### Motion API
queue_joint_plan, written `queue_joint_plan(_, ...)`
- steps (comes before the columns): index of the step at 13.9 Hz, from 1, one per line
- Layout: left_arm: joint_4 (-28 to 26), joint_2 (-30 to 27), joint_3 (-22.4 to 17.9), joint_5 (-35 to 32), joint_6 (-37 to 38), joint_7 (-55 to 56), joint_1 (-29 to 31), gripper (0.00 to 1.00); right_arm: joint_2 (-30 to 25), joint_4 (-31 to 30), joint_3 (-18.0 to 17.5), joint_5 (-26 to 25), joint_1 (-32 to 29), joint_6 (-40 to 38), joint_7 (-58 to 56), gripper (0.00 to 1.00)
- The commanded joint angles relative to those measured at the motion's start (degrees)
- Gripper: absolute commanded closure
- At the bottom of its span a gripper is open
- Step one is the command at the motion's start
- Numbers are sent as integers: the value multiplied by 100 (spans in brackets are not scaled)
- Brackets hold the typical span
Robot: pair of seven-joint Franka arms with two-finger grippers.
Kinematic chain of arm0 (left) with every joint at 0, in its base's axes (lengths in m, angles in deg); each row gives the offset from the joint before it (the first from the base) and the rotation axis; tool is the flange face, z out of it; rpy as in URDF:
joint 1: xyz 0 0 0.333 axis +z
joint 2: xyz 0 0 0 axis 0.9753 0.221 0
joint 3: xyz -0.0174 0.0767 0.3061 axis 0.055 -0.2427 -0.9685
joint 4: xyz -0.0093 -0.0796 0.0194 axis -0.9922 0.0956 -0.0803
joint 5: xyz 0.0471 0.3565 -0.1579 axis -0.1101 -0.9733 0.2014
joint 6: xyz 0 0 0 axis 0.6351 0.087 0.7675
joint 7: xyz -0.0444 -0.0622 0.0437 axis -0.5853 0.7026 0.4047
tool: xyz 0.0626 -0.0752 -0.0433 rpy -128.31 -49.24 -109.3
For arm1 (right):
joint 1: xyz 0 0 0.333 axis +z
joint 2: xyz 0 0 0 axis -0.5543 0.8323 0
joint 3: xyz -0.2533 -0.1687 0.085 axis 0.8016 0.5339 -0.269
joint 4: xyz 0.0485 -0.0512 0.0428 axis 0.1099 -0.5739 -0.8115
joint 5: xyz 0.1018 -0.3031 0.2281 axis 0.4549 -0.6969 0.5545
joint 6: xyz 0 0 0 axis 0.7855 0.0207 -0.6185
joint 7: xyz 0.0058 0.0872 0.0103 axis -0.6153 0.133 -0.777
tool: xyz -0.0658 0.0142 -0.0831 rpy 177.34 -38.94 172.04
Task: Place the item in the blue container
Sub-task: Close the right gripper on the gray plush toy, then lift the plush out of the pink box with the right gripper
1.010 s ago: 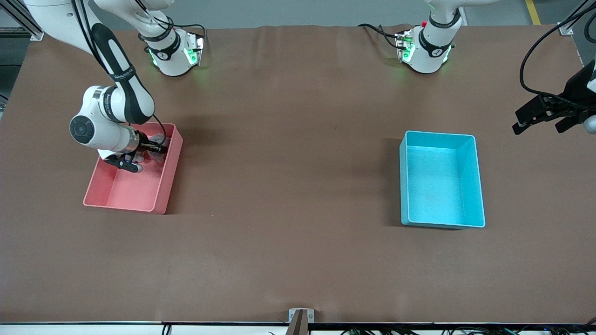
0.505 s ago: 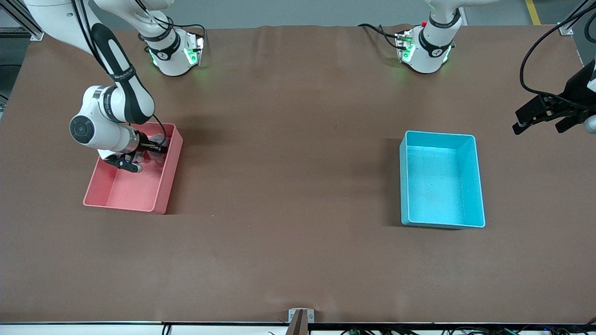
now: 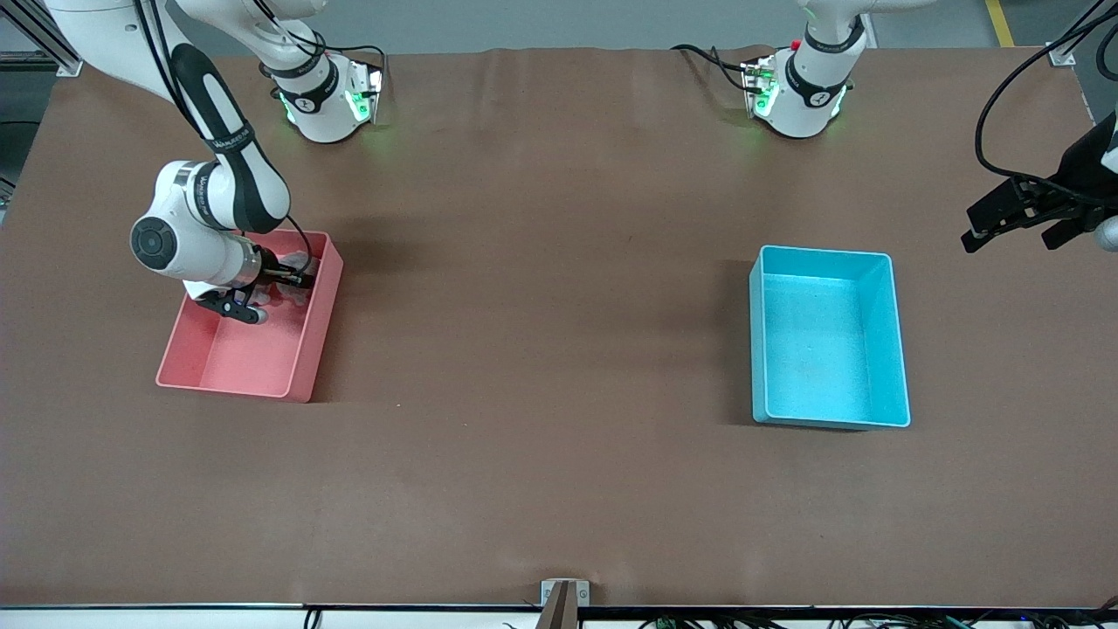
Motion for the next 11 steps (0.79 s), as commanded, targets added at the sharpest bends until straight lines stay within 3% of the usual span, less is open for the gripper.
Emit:
queue_joint_plan(1,115,45,5,-72,16,4,-27,0,-6,-40,-31,145,-24,-52,29,99)
queue_joint_plan(9,115,53,5,-81,16,4,-35,0,-6,22,-31,163,-33,-115,-6,100)
queue_joint_plan(10,115,53,5,-81,16,4,-35,0,-84,161,-4,163,-68,-141,-102,100)
queue_joint_plan(11,115,53,5,-81,16,4,-35,0,-233,589,31,93,-155,-637,-268,100)
